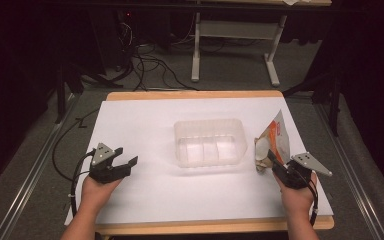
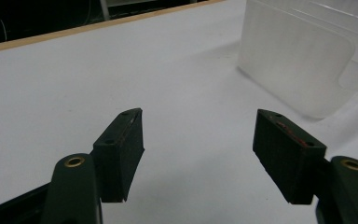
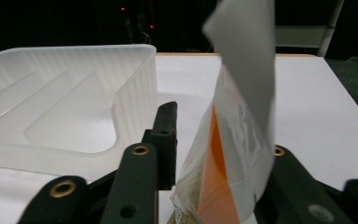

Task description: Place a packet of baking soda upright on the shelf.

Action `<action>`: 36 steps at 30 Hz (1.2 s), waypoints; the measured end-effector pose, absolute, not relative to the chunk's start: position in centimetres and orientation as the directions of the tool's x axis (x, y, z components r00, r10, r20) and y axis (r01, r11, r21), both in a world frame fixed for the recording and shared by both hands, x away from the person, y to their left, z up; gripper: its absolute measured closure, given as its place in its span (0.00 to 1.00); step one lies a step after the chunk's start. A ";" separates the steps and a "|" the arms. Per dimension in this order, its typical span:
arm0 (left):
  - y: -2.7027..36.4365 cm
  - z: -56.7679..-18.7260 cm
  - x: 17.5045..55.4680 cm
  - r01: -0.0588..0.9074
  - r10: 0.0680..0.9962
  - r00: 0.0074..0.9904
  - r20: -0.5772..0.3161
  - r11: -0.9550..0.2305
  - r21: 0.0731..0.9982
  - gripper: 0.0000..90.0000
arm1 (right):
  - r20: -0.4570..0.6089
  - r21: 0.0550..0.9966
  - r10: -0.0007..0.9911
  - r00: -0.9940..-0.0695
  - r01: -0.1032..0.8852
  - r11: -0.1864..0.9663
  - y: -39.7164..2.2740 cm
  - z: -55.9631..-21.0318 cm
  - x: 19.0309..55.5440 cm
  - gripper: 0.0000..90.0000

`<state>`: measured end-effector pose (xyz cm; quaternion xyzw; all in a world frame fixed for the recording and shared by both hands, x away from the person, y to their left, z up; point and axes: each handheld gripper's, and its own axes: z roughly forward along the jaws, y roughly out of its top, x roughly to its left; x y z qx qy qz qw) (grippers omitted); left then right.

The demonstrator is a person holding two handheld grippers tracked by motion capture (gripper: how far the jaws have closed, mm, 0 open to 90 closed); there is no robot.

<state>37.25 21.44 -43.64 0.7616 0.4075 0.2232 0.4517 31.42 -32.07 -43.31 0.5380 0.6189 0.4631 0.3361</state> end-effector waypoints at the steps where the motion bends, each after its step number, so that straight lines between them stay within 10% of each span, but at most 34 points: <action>1: 21.4 -43.7 37.4 0.424 0.822 0.568 -0.029 -0.262 0.867 0.38 | 0.076 0.936 0.981 -0.180 0.351 -0.008 -31.9 -43.3 31.6 0.89; 5: 21.4 -43.7 37.2 0.421 0.821 0.570 -0.024 -0.267 0.867 0.38 | 0.076 0.935 0.983 -0.166 0.355 -0.012 -32.0 -42.7 31.9 1.00; 36: 21.5 -43.5 37.0 0.414 0.823 0.568 -0.028 -0.256 0.873 0.38 | 0.072 0.949 0.984 -0.160 0.316 -0.018 -32.7 -41.6 32.1 1.00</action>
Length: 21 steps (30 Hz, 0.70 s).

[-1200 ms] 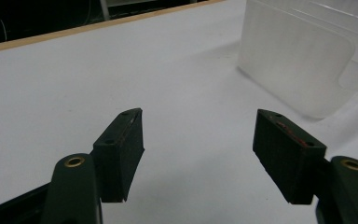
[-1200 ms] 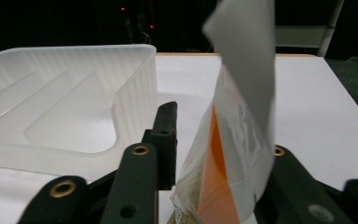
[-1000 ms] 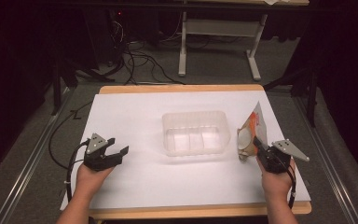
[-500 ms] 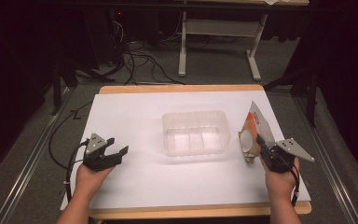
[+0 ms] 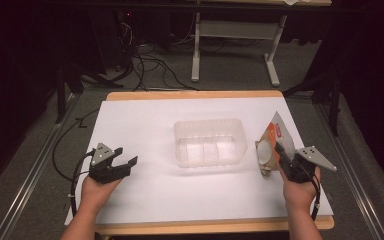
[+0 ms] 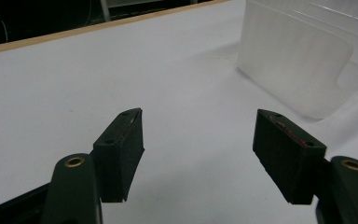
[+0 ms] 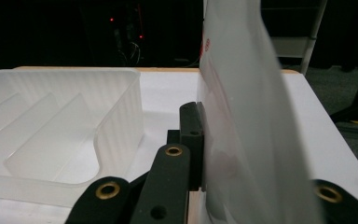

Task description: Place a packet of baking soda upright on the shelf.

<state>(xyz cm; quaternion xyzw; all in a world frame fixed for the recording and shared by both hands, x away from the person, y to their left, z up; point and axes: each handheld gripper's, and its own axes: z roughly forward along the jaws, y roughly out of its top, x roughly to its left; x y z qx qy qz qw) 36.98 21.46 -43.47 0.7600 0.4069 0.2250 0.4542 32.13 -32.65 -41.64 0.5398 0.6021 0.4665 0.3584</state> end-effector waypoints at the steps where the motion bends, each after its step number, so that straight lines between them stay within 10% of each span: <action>1: 21.4 -43.5 37.0 0.415 0.823 0.567 -0.030 -0.254 0.874 0.38 | 0.072 0.951 0.984 -0.164 0.310 -0.018 -32.7 -41.5 32.0 1.00; 21: 22.1 -43.2 37.2 0.403 0.832 0.552 -0.060 -0.203 0.892 0.38 | 0.048 0.974 0.978 -0.201 0.226 -0.001 -31.9 -38.8 29.3 1.00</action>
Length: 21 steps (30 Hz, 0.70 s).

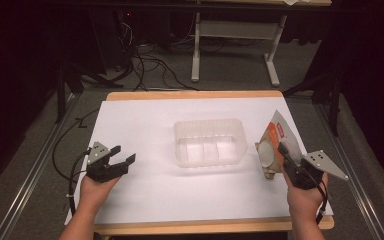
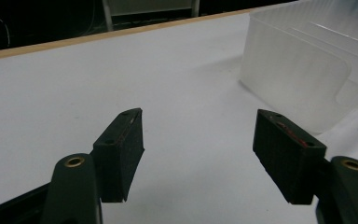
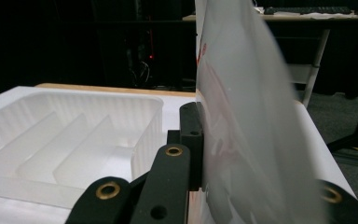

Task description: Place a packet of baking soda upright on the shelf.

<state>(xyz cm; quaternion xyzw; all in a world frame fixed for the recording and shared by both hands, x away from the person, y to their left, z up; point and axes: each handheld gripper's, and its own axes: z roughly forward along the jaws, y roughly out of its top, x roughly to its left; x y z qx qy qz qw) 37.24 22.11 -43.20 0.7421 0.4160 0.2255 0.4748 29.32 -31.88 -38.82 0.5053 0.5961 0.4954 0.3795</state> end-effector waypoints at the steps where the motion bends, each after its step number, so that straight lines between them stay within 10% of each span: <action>1: 22.1 -43.2 37.2 0.403 0.832 0.551 -0.060 -0.202 0.892 0.38 | 0.050 0.976 0.978 -0.204 0.218 -0.004 -31.9 -38.5 29.1 1.00; 21: 22.6 -43.0 36.7 0.390 0.842 0.537 -0.057 -0.188 0.901 0.38 | 0.078 0.991 0.966 -0.246 0.122 -0.049 -31.3 -34.4 28.5 1.00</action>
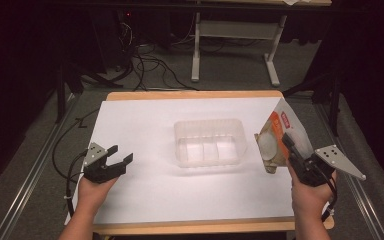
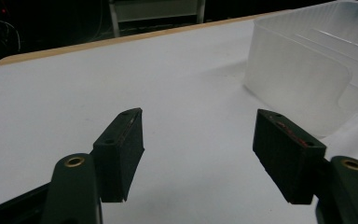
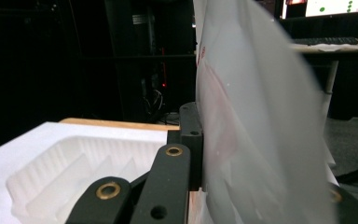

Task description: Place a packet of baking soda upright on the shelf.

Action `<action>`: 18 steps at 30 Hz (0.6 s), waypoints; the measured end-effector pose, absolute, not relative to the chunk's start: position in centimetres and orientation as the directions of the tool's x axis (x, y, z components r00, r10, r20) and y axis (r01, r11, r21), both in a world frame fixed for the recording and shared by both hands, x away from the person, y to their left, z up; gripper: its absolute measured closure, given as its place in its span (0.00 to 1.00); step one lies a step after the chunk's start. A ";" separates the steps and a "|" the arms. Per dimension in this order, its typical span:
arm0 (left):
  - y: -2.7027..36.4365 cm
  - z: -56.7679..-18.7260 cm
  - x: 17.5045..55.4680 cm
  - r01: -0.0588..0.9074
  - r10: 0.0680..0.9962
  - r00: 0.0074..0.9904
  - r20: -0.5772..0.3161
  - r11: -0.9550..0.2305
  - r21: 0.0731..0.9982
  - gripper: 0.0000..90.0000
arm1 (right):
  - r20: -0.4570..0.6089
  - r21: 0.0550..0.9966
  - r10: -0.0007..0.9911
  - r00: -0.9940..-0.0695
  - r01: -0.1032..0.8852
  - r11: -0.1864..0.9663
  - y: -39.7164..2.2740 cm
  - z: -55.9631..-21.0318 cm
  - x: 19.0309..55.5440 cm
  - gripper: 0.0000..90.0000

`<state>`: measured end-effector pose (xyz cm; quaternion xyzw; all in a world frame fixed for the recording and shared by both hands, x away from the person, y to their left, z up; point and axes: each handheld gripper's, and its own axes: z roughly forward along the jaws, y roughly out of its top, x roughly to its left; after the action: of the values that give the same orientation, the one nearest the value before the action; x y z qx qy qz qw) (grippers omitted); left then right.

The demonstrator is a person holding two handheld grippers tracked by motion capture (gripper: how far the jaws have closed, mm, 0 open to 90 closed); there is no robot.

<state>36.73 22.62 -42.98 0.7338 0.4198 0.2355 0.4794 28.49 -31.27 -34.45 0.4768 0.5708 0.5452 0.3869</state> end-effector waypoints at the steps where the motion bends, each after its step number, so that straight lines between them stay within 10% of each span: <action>1: 22.7 -43.0 36.7 0.393 0.844 0.533 -0.061 -0.183 0.901 0.38 | 0.072 0.992 0.966 -0.249 0.115 -0.045 -31.0 -33.8 28.8 1.00; 18: 22.8 -42.8 36.5 0.381 0.844 0.532 -0.067 -0.168 0.909 0.38 | 0.077 0.994 0.938 -0.339 0.103 -0.044 -27.1 -30.4 31.1 1.00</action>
<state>36.46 22.82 -42.82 0.7264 0.4216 0.2370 0.4882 31.06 -27.10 -30.43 0.4435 0.5867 0.5705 0.3656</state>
